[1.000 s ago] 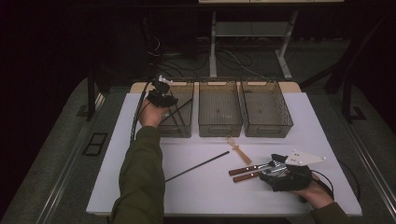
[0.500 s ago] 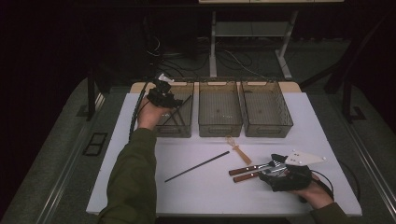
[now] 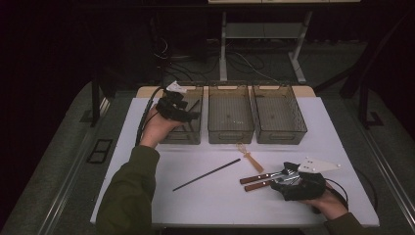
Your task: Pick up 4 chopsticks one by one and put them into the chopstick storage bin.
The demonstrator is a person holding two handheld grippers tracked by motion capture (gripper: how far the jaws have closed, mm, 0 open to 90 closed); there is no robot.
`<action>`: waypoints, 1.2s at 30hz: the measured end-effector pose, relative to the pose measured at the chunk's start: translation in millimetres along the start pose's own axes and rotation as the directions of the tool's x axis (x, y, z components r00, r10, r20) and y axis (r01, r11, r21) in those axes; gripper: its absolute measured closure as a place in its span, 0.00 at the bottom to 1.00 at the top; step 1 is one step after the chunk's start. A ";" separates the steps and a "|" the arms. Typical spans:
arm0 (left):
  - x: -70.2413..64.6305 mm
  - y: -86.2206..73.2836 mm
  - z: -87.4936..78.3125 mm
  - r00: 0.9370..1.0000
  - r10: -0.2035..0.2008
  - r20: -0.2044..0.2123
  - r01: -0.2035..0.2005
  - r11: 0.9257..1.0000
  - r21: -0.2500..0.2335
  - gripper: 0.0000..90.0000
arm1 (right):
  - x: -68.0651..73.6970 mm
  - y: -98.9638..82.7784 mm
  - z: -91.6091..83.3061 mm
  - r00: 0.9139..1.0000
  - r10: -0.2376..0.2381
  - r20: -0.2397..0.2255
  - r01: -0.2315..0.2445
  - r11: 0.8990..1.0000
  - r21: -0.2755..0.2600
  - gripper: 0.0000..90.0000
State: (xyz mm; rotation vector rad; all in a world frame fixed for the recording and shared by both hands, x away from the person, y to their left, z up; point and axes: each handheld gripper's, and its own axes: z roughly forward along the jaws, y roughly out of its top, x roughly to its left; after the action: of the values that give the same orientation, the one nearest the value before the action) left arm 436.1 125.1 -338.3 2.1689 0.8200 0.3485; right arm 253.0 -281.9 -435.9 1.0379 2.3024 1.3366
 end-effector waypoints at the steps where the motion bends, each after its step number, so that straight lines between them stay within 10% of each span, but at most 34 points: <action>1: -4.2 -1.8 -0.9 1.000 0.012 0.003 -0.012 1.000 -0.001 0.30 | -0.2 0.1 -0.4 1.000 0.007 0.006 -0.007 1.000 0.004 0.13; 15: -57.4 -44.0 -1.8 0.994 0.060 0.089 -0.058 0.998 -0.026 0.18 | -2.8 3.0 -1.7 0.998 0.007 0.062 -0.008 1.000 0.022 0.11; 36: -93.9 -84.8 1.7 0.989 0.060 0.135 -0.055 0.998 -0.044 0.10 | 0.7 2.1 -0.3 0.996 -0.030 0.089 0.026 0.999 0.038 0.01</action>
State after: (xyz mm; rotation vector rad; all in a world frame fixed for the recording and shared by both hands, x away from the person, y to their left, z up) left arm 328.4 104.2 -401.5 2.1559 0.6697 0.2400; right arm 253.3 -280.9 -433.9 1.0508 2.2753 1.2161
